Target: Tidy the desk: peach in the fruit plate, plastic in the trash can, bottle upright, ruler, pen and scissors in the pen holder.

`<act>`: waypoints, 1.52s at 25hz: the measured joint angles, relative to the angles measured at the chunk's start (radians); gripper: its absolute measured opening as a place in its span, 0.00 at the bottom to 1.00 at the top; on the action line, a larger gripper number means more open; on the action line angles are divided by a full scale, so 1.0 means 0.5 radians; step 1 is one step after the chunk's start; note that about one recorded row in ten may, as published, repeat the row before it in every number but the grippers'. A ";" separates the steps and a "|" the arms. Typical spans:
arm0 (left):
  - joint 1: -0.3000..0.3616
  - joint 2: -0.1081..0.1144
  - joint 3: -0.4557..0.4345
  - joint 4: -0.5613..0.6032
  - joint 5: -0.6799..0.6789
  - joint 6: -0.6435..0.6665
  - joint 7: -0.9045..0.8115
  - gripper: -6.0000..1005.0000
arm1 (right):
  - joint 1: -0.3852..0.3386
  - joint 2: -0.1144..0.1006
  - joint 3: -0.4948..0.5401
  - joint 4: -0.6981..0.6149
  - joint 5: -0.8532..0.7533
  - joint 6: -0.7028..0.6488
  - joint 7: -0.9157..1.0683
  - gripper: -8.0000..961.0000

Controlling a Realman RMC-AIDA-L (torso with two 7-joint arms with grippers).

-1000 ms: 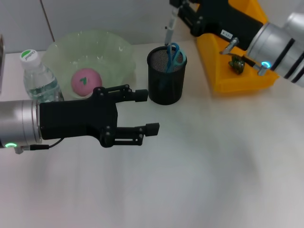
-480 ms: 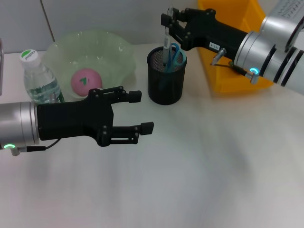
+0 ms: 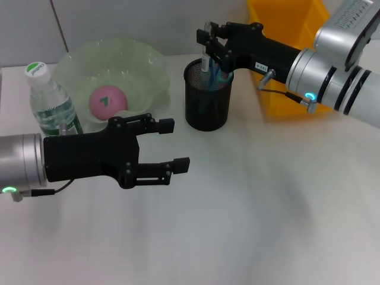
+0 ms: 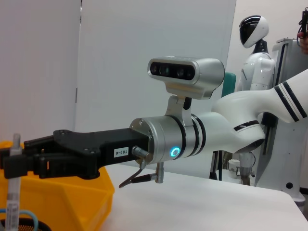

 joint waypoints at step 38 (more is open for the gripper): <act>0.135 0.218 -0.132 -0.213 0.028 0.119 0.029 0.81 | -0.633 -0.214 -0.154 -0.621 -0.648 -1.084 0.904 0.80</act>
